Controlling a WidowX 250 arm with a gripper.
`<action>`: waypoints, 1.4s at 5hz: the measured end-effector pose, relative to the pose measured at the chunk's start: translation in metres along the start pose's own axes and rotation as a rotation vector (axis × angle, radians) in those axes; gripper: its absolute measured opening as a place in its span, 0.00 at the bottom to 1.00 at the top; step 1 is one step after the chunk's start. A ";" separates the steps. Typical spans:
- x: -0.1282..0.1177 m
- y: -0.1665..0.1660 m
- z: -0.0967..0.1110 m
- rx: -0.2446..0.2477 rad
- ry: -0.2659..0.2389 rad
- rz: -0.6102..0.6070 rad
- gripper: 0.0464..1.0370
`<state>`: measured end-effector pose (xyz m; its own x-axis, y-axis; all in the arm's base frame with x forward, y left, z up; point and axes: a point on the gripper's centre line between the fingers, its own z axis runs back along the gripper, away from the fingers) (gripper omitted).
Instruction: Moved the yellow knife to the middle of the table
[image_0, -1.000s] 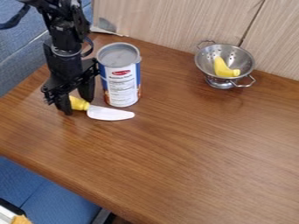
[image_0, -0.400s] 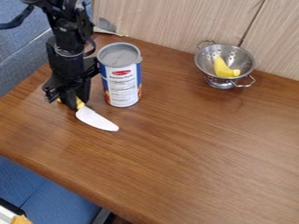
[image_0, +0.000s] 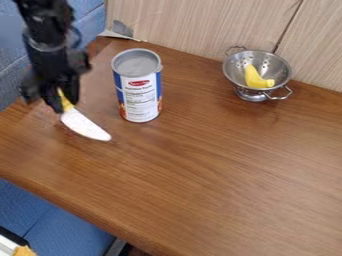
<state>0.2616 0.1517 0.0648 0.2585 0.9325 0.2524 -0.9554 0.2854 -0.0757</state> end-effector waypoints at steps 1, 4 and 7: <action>0.001 0.002 0.019 -0.046 0.005 -0.058 0.27; -0.063 -0.004 0.097 -0.226 0.072 -0.406 0.27; -0.145 -0.033 0.080 -0.211 0.137 -0.849 0.27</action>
<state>0.2442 -0.0107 0.1079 0.8965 0.4015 0.1873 -0.3902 0.9158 -0.0954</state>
